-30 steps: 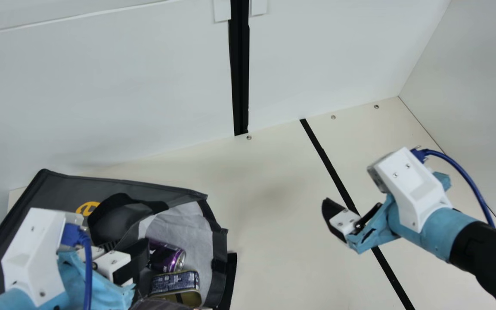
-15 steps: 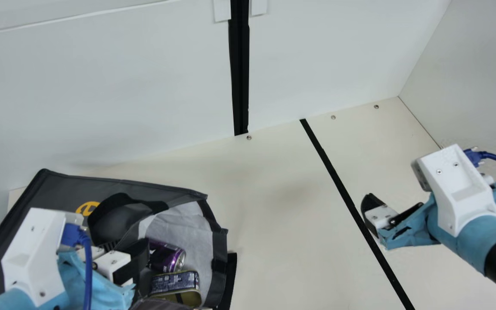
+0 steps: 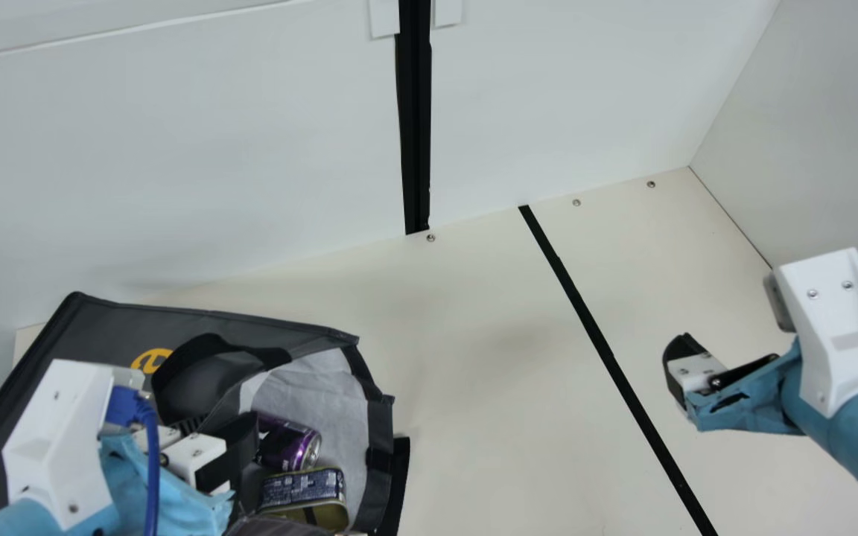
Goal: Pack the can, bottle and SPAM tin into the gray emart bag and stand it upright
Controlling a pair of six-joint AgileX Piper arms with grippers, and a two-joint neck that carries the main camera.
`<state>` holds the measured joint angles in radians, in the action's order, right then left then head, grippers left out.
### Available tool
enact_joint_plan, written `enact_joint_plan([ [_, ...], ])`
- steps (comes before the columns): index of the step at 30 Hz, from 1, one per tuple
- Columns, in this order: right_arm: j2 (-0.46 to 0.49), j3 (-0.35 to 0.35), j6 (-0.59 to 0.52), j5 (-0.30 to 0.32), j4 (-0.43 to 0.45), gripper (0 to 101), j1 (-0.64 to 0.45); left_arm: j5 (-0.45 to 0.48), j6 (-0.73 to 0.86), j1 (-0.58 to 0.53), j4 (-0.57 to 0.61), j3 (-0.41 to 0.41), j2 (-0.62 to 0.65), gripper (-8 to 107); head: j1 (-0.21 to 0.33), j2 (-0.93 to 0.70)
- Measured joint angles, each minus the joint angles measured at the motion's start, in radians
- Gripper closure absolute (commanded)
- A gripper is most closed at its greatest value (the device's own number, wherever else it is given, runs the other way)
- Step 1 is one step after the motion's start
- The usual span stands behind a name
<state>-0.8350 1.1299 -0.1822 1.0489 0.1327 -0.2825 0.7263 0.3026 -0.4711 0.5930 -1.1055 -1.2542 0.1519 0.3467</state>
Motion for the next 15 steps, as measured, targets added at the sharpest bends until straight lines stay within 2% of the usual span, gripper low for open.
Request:
enact_joint_plan([
  [15, 0.001, 0.147, 0.173, 0.145, 0.134, 6, 0.101, 0.000, 0.000, 0.000, 0.000, 0.000, 0.000, 107, 0.000, 0.002],
])
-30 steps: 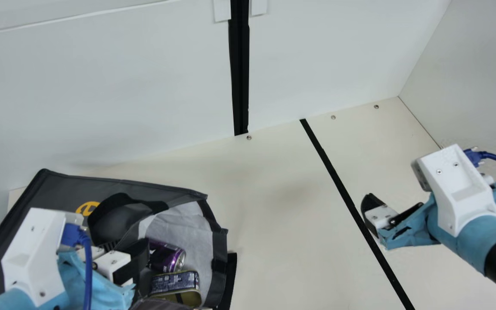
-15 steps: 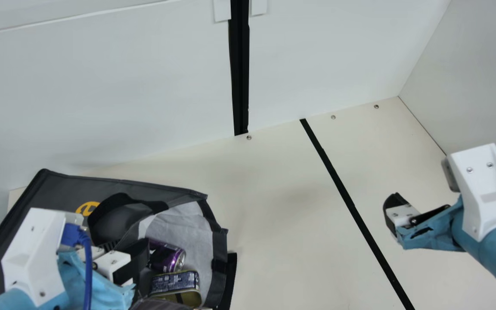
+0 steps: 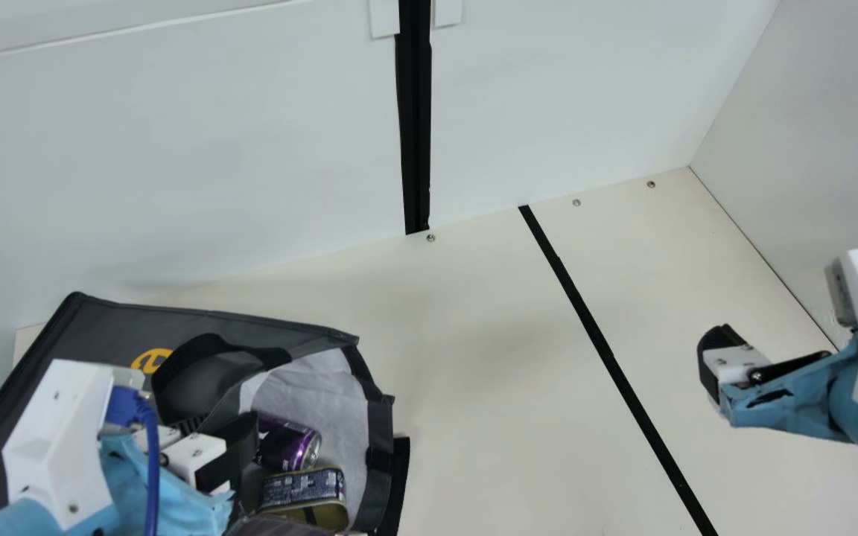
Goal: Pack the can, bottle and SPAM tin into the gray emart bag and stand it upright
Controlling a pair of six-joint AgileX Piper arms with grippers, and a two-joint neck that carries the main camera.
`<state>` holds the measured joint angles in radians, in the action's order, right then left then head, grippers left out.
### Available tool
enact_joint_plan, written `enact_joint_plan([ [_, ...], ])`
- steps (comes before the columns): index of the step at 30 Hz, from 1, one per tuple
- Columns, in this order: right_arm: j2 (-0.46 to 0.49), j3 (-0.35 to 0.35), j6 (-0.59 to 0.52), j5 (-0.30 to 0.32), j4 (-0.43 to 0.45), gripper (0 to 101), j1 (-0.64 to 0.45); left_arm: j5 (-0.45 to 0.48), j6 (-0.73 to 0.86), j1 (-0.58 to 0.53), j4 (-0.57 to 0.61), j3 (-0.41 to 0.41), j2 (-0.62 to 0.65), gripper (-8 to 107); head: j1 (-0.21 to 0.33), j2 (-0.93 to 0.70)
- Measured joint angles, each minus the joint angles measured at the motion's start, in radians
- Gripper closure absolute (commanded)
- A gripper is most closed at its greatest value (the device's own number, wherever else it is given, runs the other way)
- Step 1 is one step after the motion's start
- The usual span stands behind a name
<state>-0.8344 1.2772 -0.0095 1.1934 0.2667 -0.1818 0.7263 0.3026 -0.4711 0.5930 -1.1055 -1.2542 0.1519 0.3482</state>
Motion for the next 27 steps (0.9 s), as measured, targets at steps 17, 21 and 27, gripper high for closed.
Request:
enact_joint_plan([
  [17, -0.010, 0.081, -0.019, 0.027, -0.036, 6, -0.075, 0.000, 0.000, 0.000, 0.000, 0.000, 0.000, 107, 0.000, 0.000],
  [21, -0.008, 0.088, -0.039, 0.027, -0.062, 6, -0.108, 0.000, 0.000, 0.000, 0.000, 0.000, 0.000, 107, 0.000, 0.000],
  [27, -0.006, 0.093, -0.063, 0.028, -0.092, 6, -0.144, 0.000, 0.000, 0.000, 0.000, 0.000, 0.000, 107, 0.000, -0.002],
])
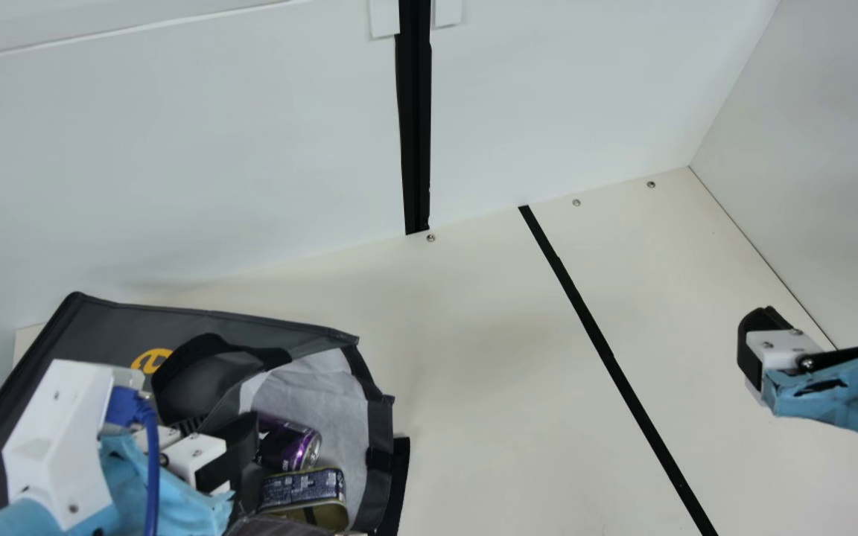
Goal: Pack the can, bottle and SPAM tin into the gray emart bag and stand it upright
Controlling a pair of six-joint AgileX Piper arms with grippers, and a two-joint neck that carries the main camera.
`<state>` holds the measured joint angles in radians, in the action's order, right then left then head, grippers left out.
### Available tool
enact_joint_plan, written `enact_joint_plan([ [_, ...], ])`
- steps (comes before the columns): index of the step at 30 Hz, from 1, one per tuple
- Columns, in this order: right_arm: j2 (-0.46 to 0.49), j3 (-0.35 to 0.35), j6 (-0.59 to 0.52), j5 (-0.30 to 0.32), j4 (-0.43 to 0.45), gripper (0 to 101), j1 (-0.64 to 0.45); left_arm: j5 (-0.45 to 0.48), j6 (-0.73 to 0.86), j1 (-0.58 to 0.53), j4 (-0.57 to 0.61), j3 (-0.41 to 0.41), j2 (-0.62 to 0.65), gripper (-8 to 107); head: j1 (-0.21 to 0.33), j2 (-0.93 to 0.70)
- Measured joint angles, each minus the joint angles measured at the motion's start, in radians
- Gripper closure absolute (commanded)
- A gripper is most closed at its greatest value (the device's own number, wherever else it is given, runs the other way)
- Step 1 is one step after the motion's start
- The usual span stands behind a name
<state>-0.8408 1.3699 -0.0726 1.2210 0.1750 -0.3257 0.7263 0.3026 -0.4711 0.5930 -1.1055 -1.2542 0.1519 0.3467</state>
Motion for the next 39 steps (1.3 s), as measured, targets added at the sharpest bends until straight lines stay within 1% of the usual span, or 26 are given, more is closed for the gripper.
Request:
enact_joint_plan([
  [12, 0.001, -0.004, -0.033, -0.001, -0.030, 6, -0.028, 0.000, 0.000, 0.000, 0.000, 0.000, 0.000, 107, 0.000, 0.002],
  [18, 0.002, -0.025, -0.061, -0.001, -0.046, 6, -0.022, 0.000, 0.000, 0.000, 0.000, 0.000, 0.000, 107, 0.000, 0.002],
  [24, 0.004, -0.067, -0.085, -0.001, -0.073, 6, -0.019, 0.000, 0.000, 0.000, 0.000, 0.000, 0.000, 107, 0.000, 0.002],
  [39, -0.004, -0.162, -0.121, -0.003, -0.184, 6, 0.030, 0.000, 0.000, 0.000, 0.000, 0.000, 0.000, 107, 0.000, 0.002],
])
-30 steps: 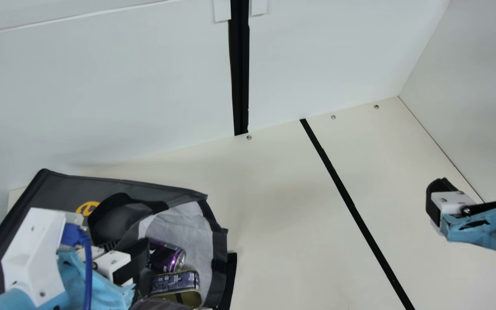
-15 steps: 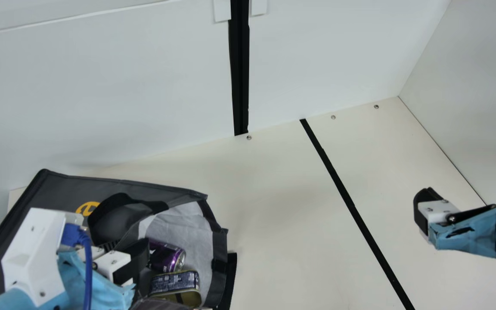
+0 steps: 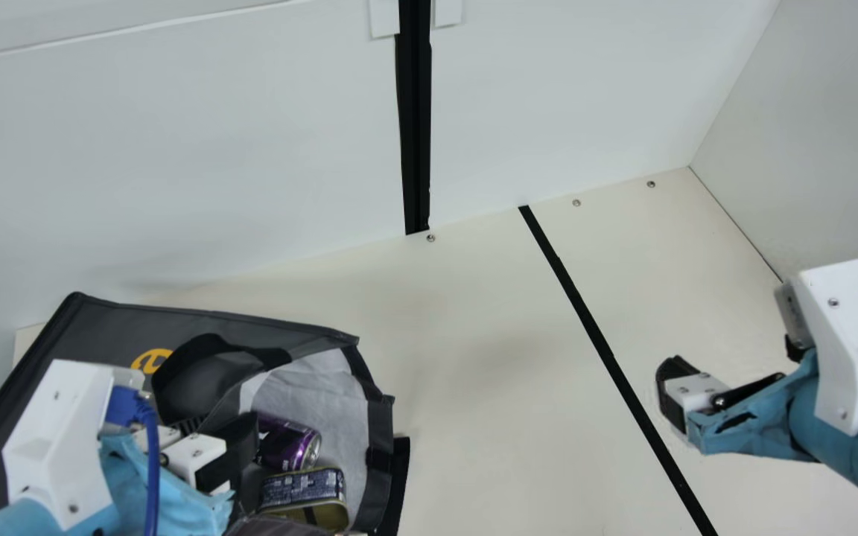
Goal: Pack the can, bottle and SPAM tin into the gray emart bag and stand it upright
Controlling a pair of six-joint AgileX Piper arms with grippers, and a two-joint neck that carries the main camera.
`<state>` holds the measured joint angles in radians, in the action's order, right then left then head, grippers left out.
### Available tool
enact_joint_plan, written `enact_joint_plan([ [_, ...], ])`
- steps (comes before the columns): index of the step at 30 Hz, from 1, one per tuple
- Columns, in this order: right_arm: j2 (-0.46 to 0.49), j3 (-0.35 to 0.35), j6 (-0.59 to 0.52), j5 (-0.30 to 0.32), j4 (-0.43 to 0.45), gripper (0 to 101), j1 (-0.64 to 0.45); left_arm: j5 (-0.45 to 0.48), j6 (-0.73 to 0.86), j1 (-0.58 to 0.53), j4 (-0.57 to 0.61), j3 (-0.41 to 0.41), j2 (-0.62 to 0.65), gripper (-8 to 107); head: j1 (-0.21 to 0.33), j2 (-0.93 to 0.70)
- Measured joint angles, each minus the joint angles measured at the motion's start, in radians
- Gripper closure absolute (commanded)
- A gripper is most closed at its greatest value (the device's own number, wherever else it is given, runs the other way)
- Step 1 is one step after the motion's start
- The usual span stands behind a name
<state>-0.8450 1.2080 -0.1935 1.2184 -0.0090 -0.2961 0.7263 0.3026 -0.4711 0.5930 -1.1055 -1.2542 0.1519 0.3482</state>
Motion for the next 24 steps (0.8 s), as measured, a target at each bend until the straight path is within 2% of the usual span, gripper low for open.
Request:
enact_joint_plan([
  [13, -0.052, -0.056, -0.111, -0.002, -0.143, 6, -0.040, 0.000, 0.000, 0.000, 0.000, 0.000, 0.000, 107, 0.000, 0.000],
  [24, -0.112, -0.156, -0.310, -0.096, -0.309, 6, -0.112, 0.000, 0.000, 0.000, 0.000, 0.000, 0.000, 107, 0.000, 0.000],
])
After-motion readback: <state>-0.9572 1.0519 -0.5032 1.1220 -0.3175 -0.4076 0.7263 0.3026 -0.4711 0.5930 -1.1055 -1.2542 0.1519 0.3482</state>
